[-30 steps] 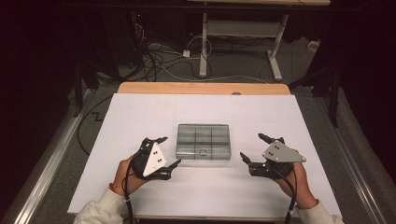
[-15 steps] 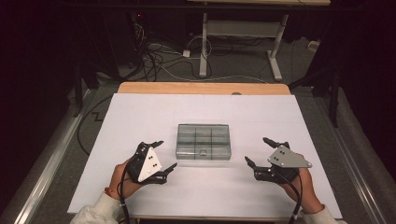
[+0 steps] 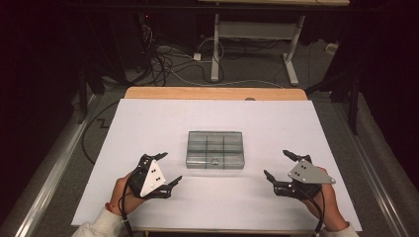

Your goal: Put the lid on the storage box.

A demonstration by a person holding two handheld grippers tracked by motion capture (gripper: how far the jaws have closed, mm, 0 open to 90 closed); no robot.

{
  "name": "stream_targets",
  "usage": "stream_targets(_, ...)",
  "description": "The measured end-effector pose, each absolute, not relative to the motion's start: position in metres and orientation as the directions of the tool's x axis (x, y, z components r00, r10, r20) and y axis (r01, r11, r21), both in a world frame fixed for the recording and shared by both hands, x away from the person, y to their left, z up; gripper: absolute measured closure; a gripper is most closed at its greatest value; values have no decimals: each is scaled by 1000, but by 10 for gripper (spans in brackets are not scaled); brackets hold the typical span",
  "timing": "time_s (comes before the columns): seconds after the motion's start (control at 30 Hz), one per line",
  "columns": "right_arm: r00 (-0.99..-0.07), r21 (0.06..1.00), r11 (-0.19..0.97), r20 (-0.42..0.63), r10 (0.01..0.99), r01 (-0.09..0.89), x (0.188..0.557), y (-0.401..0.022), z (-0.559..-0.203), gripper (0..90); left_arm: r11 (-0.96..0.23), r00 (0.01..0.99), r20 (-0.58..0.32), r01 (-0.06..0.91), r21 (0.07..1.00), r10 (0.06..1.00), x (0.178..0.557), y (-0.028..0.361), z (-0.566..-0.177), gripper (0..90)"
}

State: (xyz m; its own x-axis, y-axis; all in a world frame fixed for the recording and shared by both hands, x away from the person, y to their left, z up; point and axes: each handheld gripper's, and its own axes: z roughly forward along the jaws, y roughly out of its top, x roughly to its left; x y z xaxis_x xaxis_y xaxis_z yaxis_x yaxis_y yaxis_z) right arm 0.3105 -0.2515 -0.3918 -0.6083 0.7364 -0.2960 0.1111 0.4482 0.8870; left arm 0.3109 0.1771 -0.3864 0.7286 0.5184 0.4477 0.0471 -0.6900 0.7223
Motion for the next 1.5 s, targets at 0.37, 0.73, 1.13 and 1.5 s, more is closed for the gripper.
stream_targets(0.37, -594, 884, 453, -303, 745, 117, 305, -262, -397, 178, -692, 723, 445, 64, 719, 529, 306, 188, -391, 183)
stream_targets(0.73, -574, 875, 466, -318, 754, 128, 300, -271, -405, 178, -696, 720, 436, 91, 712, 540, 302, 199, -398, 183)
stream_targets(1.13, -557, 871, 468, -317, 768, 150, 295, -283, -416, 178, -690, 712, 421, 124, 713, 562, 299, 212, -406, 183)
stream_targets(1.5, -540, 865, 468, -311, 783, 181, 292, -294, -432, 179, -682, 713, 389, 169, 711, 583, 298, 224, -416, 183)
